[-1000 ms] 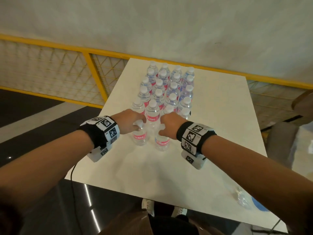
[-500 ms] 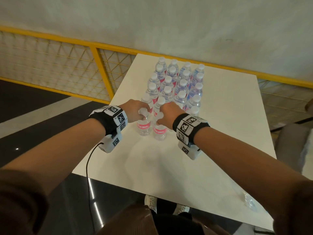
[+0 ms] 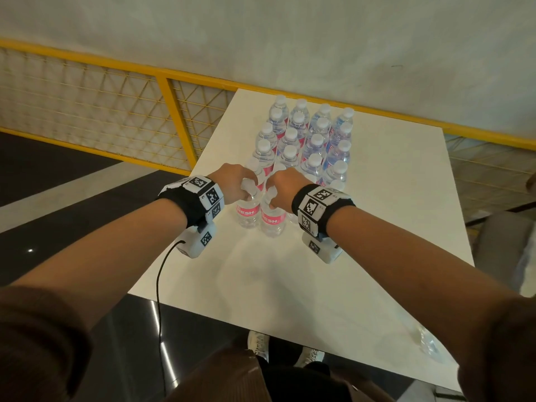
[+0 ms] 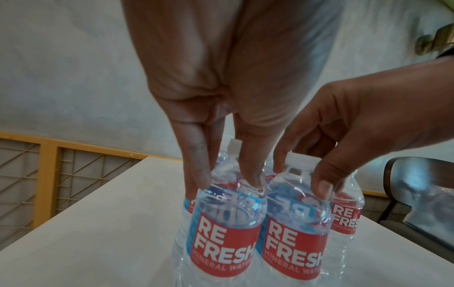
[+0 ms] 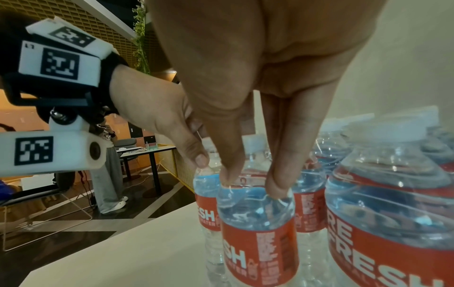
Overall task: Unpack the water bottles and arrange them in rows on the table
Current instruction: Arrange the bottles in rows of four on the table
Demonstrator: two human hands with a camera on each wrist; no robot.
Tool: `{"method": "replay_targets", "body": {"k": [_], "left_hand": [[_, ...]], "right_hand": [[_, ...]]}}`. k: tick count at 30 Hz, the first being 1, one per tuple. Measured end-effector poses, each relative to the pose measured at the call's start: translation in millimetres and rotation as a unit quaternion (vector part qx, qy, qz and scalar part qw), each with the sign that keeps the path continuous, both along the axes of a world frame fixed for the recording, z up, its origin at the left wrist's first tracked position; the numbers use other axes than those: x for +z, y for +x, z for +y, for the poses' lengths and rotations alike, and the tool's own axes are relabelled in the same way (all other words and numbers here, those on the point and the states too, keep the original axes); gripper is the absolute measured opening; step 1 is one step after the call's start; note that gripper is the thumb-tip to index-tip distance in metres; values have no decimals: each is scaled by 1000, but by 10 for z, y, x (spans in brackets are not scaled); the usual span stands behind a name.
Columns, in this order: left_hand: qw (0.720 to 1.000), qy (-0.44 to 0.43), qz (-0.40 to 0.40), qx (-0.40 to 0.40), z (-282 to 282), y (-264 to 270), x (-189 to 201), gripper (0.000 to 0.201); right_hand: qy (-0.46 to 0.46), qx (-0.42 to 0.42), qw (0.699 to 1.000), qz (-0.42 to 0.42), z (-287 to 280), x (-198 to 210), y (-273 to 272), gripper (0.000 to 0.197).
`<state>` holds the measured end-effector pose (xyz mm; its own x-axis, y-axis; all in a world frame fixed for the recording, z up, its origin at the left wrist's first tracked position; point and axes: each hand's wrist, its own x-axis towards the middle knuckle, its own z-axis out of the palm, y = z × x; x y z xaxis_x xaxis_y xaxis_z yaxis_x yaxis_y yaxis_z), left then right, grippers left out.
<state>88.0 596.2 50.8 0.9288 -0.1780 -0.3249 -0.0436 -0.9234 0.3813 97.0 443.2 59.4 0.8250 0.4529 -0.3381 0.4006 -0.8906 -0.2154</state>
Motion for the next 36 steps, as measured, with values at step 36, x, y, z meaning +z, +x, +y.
{"method": "replay_targets", "body": {"k": [36], "left_hand": [[865,-9,-24,-501,-2937,-747,147,58]], "right_hand": [[-297,-195,915,190,-3144,355,-1055,51]]}}
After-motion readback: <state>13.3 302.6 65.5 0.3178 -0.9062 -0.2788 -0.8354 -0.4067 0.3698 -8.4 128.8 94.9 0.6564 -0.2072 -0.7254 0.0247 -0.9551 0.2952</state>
